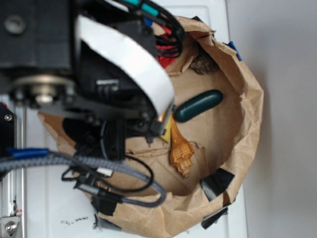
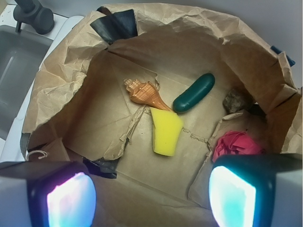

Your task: Grab the green sponge.

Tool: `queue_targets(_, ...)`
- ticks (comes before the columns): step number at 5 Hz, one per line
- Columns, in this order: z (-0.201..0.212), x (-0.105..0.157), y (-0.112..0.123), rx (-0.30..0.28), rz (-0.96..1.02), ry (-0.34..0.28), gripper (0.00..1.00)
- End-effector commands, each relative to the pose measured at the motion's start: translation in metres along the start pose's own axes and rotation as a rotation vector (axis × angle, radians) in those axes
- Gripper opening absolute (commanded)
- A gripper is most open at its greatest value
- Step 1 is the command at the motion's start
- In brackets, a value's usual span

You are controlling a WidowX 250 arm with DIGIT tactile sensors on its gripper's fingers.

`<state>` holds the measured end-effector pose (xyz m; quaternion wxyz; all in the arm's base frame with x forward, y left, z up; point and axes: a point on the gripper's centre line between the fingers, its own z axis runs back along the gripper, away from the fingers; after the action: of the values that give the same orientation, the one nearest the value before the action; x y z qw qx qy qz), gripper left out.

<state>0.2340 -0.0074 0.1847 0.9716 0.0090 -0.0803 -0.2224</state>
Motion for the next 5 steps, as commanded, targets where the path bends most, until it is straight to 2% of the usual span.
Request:
queue_targets(1, -0.082, 0.012, 0.038, 0.077, 0.024, -0.044, 1.0)
queue_targets(2, -0.114, 0.008, 0.036, 0.032, 0.027, -0.025, 1.0)
queue_targets(3, -0.148, 0.003, 0.034, -0.006, 0.017, 0.021, 1.0)
queue_targets(4, -0.173, 0.0, 0.033, -0.003, -0.031, 0.088, 1.0)
queue_targets(5, -0.191, -0.001, 0.031, 0.087, -0.057, 0.13, 0.9)
